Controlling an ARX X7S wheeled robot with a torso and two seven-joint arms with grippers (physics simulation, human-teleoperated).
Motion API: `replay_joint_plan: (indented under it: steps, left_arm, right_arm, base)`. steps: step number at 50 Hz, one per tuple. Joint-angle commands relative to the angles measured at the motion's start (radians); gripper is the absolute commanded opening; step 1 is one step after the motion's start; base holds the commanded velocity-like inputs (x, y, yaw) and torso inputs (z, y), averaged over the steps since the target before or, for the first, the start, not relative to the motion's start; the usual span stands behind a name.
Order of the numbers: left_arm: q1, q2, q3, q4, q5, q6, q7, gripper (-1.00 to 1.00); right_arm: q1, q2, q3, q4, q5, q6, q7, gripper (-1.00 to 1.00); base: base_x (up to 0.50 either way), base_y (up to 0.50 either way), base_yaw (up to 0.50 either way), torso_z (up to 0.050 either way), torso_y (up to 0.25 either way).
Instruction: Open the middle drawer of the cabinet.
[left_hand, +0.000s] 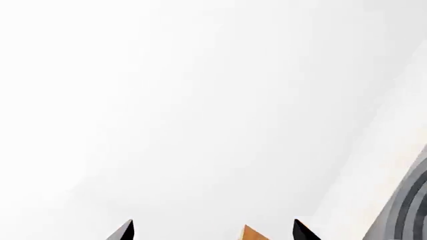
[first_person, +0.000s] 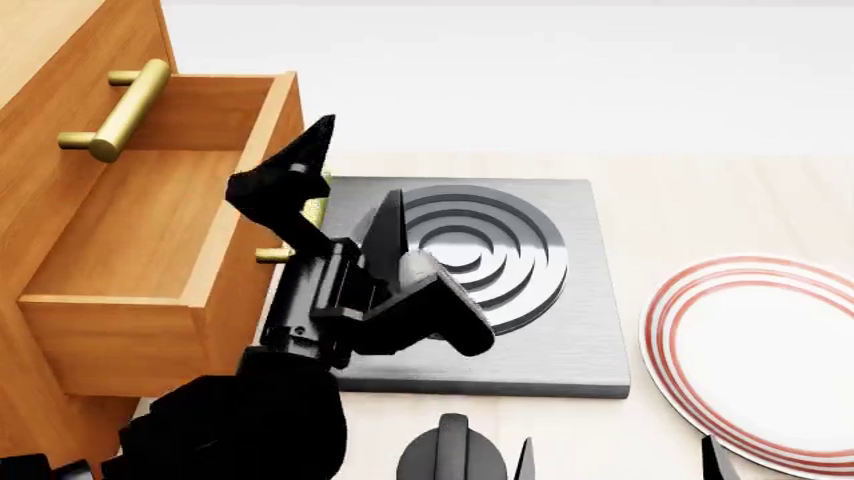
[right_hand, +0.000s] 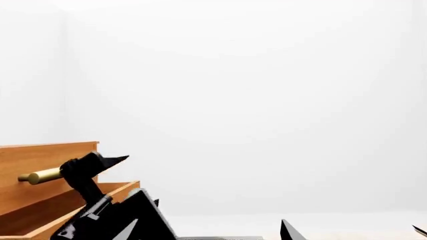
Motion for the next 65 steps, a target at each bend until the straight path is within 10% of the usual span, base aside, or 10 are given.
replay_joint_plan:
  steps: [1, 10, 24, 38, 65]
  left_arm:
    - [-0.05, -0.151, -0.168, 0.317, -0.396, 0.043, 0.176, 1.0]
    - [-0.124, -0.296, -0.332, 0.573, -0.663, -0.185, 0.108, 1.0]
    - [-0.12, -0.32, -0.567, 0.448, -0.966, -0.283, 0.029, 1.0]
    - [-0.182, -0.312, -0.499, 0.313, -1.053, -0.448, 0.239, 1.0]
    - [-0.108, -0.31, -0.718, 0.221, -1.185, -0.279, 0.104, 1.0]
  right_arm:
    - [0.002, 0.001, -0.001, 0.012, 0.003, -0.005, 0.0, 1.0]
    - [0.006, 0.002, -0.002, 0.017, 0.01, -0.01, -0.001, 1.0]
    - [0.005, 0.005, -0.003, 0.02, 0.009, -0.013, 0.003, 1.0]
    - [0.003, 0.009, -0.003, 0.021, 0.009, -0.015, 0.006, 1.0]
    - [0.01, 0.013, -0.016, 0.019, 0.003, -0.005, 0.013, 1.0]
  base:
    - [0.0, 0.0, 0.0, 0.0, 0.0]
    - [0.0, 0.0, 0.0, 0.0, 0.0]
    - [0.0, 0.0, 0.0, 0.0, 0.0]
    - [0.0, 0.0, 0.0, 0.0, 0.0]
    - [0.0, 0.0, 0.0, 0.0, 0.0]
